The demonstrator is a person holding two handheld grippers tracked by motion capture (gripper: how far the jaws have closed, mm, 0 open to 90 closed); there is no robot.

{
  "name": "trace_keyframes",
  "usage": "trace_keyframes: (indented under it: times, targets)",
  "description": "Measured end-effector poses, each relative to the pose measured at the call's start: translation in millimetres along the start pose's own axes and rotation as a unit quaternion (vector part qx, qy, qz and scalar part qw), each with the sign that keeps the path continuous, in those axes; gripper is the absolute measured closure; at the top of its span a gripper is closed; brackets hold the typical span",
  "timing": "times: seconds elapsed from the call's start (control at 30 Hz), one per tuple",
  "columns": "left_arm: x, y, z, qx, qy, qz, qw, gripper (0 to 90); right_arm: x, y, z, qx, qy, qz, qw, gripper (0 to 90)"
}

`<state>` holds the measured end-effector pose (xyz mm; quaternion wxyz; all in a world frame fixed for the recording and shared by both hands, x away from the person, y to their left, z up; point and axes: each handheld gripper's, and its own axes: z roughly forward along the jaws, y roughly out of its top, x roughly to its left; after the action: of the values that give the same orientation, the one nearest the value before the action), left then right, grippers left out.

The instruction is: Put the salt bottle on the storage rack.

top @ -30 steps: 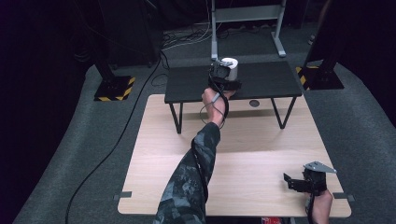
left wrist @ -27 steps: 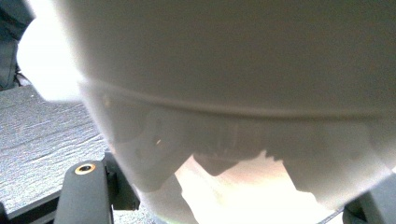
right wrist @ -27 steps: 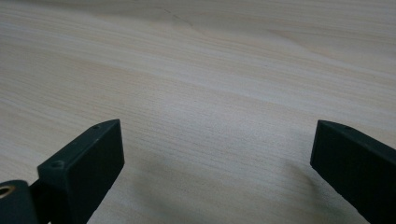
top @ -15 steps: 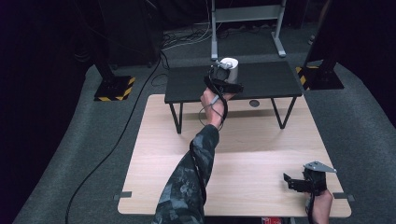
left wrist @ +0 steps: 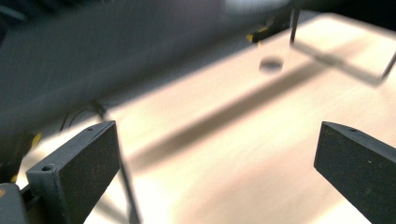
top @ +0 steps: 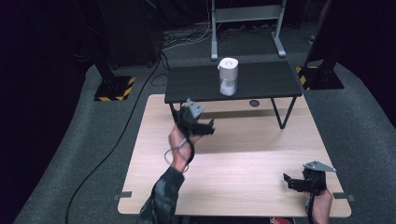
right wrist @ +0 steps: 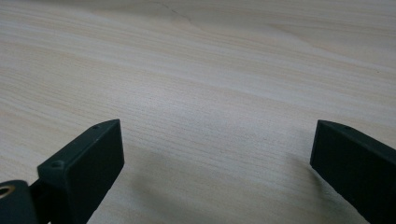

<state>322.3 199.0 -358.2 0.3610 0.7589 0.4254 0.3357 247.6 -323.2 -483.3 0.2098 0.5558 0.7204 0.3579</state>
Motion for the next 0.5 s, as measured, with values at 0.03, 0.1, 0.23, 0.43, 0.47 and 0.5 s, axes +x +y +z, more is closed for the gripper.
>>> trace_keyframes:
  times: [0.03, 0.1, 0.23, 0.43, 0.47, 0.5]
  targets:
    - [2.5, -16.8, -5.2, 0.006, 0.005, -0.009, 0.9999, 0.0, 0.7, 0.1, 0.2, 0.000, -0.001, -0.001, 1.0000, 1.5]
    - [6.6, -49.1, -12.5, 0.023, 0.012, -0.026, 0.9993, 0.0, 1.6, -0.2, -0.1, -0.001, -0.003, -0.003, 1.0000, 1.5]
    - [16.0, -99.1, -15.3, 0.071, 0.024, -0.068, 0.9949, 0.0, 1.4, 0.0, 0.1, 0.000, -0.004, 0.001, 1.0000, 1.6]
    - [23.3, -143.0, -19.5, 0.100, 0.036, -0.119, 0.9872, 0.0, 0.6, -1.8, -0.8, -0.005, -0.004, 0.003, 1.0000, 1.7]
    - [23.5, -145.8, -21.0, 0.100, 0.038, -0.121, 0.9868, 0.0, 0.7, -0.7, -0.4, -0.002, -0.003, 0.003, 1.0000, 1.7]
    - [23.6, -147.7, -21.7, 0.100, 0.040, -0.121, 0.9868, 0.0, 0.9, -0.1, -0.1, 0.000, -0.004, 0.002, 1.0000, 1.7]
